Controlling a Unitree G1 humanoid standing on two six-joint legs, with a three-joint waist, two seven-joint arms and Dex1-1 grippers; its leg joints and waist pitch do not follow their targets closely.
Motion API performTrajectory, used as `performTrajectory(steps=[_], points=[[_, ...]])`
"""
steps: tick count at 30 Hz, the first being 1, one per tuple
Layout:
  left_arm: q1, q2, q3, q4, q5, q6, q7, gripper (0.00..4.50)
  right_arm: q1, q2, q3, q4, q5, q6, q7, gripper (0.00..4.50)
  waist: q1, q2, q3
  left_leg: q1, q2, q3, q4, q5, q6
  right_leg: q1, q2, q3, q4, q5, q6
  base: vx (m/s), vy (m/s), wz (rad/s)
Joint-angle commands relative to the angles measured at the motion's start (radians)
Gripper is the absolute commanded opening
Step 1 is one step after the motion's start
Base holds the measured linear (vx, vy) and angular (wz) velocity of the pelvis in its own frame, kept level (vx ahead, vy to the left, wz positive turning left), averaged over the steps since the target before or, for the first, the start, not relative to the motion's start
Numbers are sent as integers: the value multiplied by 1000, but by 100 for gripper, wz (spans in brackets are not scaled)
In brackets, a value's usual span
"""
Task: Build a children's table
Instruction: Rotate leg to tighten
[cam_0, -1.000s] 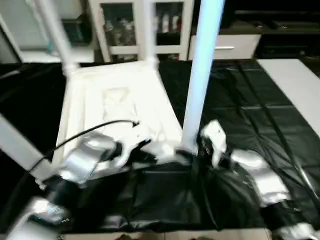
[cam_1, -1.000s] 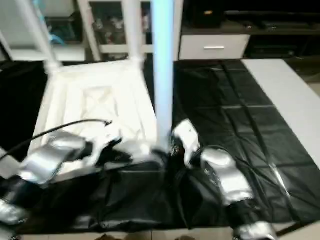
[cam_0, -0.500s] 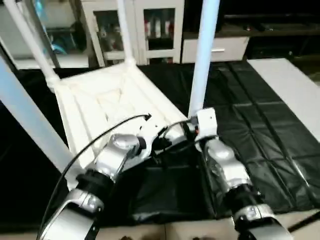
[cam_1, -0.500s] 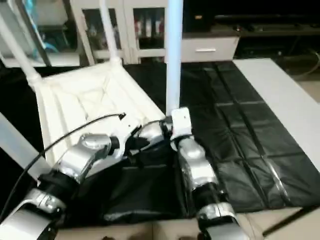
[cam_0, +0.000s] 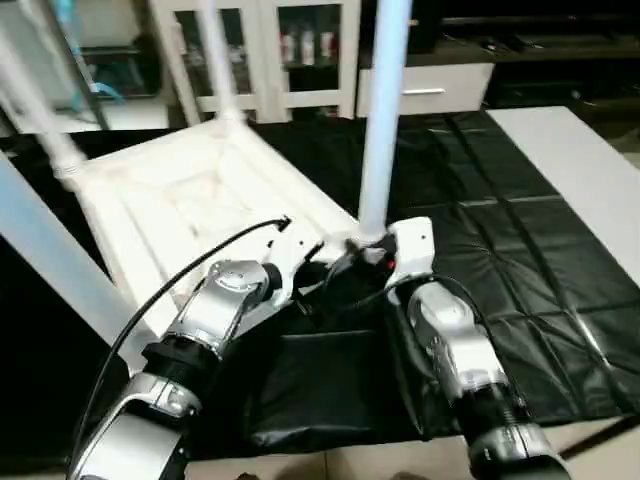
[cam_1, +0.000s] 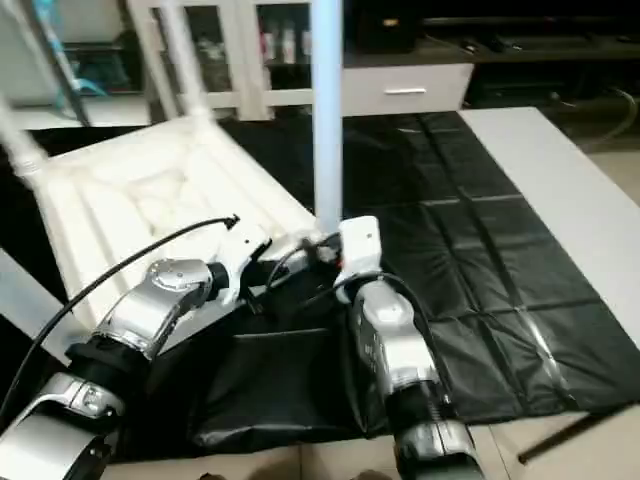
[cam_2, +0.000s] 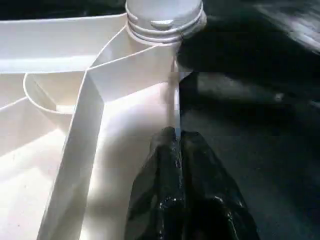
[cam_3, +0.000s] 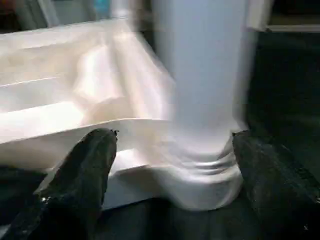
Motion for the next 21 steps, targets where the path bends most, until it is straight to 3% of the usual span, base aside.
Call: performTrajectory(steps=[1, 2, 3, 7, 8, 10, 14, 16, 20, 21], points=[[11, -2, -18, 23, 15, 0, -3, 0, 46, -44, 48, -118, 27, 66, 102, 389, 8, -9, -56, 13, 35, -12, -78, -340, 43, 43, -39, 35, -89, -248, -177, 0, 0, 0], [11, -1, -19, 22, 14, -3, -9, 0, 69, -66, 55, -155, 37, 84, 133, 389, 9, -11, -56, 10, 35, -10, -78, -332, 48, 43, -41, 37, -89, -237, -181, 0, 0, 0], [14, 2, -22, 17, 14, -7, -20, 0, 106, -107, 67, -208, 48, 103, 174, 389, 13, -5, -60, 11, 36, -10, -76, -306, 52, 44, -42, 38, -86, -205, -189, 0, 0, 0], [19, 12, -30, 8, 13, -10, -51, 0, 232, -261, 85, -378, 90, 165, 323, 389, 35, -11, -61, 11, 38, -4, -69, -230, 92, 52, -43, 38, -84, -96, -211, 0, 0, 0], [20, 15, -32, 7, 14, -11, -55, 0, 253, -291, 81, -407, 103, 184, 349, 389, 33, -3, -61, 9, 37, -5, -70, -232, 93, 51, -45, 37, -82, -102, -215, 0, 0, 0], [21, 23, -37, 8, 13, -13, -70, 0, 293, -353, 56, -470, 114, 233, 379, 389, 31, -9, -55, 11, 37, -3, -72, -280, 89, 50, -44, 36, -94, -184, -206, 0, 0, 0], [19, 29, -44, 8, 14, -19, -87, 0, 297, -361, 22, -482, 110, 251, 354, 389, 31, -8, -51, 16, 38, -4, -77, -333, 60, 41, -45, 36, -106, -315, -178, 0, 0, 0], [20, 36, -49, 2, 15, -25, -100, 0, 289, -356, -11, -484, 139, 272, 329, 389, 31, -6, -52, 18, 39, -6, -78, -336, 47, 38, -44, 37, -105, -312, -176, 0, 0, 0], [20, 48, -54, 4, 29, -81, -100, 0, 282, -367, -15, -486, 145, 279, 322, 389, 32, -7, -54, 16, 39, -8, -78, -320, 47, 41, -43, 36, -99, -256, -182, 0, 0, 0], [17, 43, -37, 5, 15, -79, -94, 28, 280, -365, -16, -491, 146, 286, 321, 391, 32, -10, -56, 15, 39, -6, -76, -307, 51, 42, -44, 37, -97, -235, -188, 0, 0, 0]])
